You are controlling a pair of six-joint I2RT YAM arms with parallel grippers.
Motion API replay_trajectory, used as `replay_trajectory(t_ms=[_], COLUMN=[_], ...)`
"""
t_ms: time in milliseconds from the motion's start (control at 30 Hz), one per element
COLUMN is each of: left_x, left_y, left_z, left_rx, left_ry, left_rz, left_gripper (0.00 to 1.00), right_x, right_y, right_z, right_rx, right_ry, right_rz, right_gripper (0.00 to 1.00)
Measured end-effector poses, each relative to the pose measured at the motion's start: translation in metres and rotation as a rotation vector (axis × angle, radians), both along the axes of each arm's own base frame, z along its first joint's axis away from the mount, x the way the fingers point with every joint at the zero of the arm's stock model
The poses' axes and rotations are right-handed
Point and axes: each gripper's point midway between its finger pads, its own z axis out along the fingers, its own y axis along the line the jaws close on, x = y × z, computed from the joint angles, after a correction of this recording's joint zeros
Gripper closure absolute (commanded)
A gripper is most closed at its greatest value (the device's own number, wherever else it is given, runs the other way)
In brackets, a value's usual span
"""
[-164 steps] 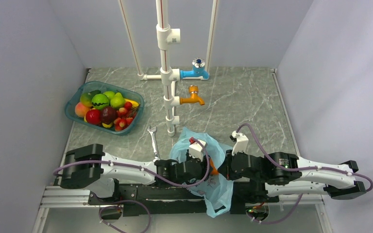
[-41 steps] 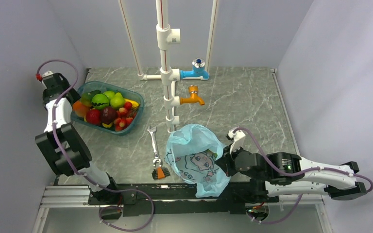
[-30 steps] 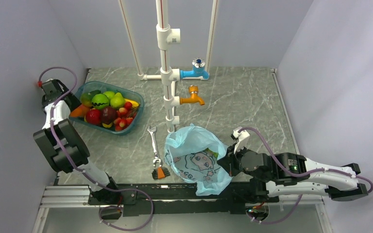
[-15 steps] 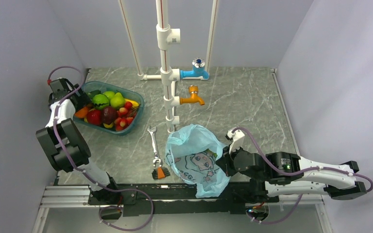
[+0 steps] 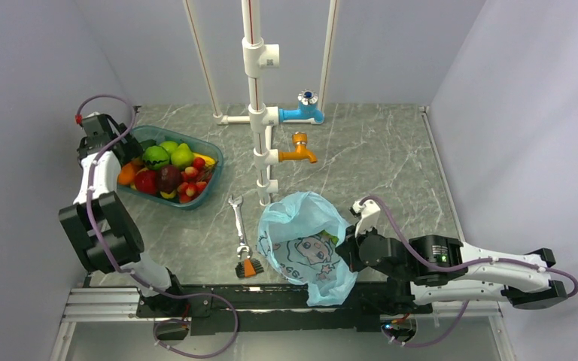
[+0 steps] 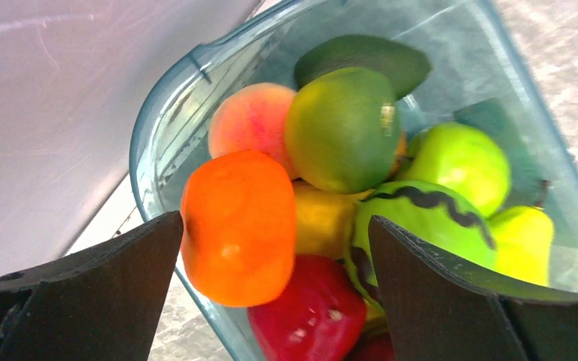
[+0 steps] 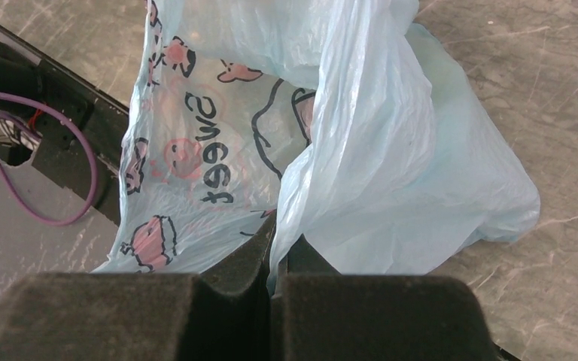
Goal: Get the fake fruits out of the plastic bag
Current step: Place the fake fruit in the bin, then take out the fake fruit from the plastic bag.
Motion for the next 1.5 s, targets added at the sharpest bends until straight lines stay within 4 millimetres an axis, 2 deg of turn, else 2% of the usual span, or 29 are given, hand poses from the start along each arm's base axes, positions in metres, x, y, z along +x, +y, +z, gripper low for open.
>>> replay_trajectory(t_ms=[133, 233, 333, 400, 533, 633, 733, 867, 1000, 1100, 1267, 1367, 1500], left_x=[0.003, -0.004, -0.016, -0.023, -0.026, -0.042, -0.072, -0.120, -0.178, -0.212, -0.266, -0.294, -0.314], left_y=[-0.021, -0.042, -0.054, -0.064, -0.101, -0.129, -0.169, -0.240, -0.316, -0.354, -0.414, -0.446, -0.487], left_z=[0.039, 0.072, 0.098, 0.111, 0.125, 0.118, 0.100, 0.062, 0.024, 0.017, 0.011, 0.003, 0.012], left_rx=[0.081, 0.133, 0.182, 0.214, 0.196, 0.105, -0.041, -0.261, -0.478, -0.572, -0.651, -0.576, -0.472], left_ry=[-0.071, -0.153, -0.214, -0.242, -0.294, -0.330, -0.387, -0.432, -0.409, -0.392, -0.307, -0.235, -0.278], left_rz=[-0.033, -0.061, -0.070, -0.083, -0.177, -0.264, -0.390, -0.602, -0.832, -0.968, -1.195, -1.302, -1.381], left_gripper=[0.01, 0.01, 0.01, 0.01, 0.01, 0.02, 0.04, 0.05, 0.08, 0.10, 0.10, 0.11, 0.19], right_x=[0.000, 0.000, -0.002, -0.003, -0.007, -0.012, -0.018, -0.026, -0.033, -0.034, -0.034, -0.033, -0.033], right_y=[0.001, 0.002, 0.004, 0.006, 0.010, 0.016, 0.019, 0.019, 0.018, 0.020, 0.028, 0.031, 0.033], right_z=[-0.003, -0.004, -0.005, -0.007, -0.014, -0.020, -0.034, -0.057, -0.076, -0.075, -0.060, -0.054, -0.048], right_rx=[-0.017, -0.025, -0.033, -0.045, -0.068, -0.058, -0.060, -0.079, -0.071, -0.023, 0.071, 0.101, 0.113], right_ry=[0.001, 0.000, 0.004, 0.008, 0.033, 0.062, 0.096, 0.143, 0.178, 0.184, 0.173, 0.166, 0.156], right_rz=[0.003, 0.009, 0.026, 0.036, 0.046, 0.060, 0.077, 0.091, 0.105, 0.109, 0.113, 0.115, 0.123], right_gripper=[1.00, 1.00, 1.00, 1.00, 1.00, 1.00, 1.00, 1.00, 1.00, 1.00, 1.00, 1.00, 1.00])
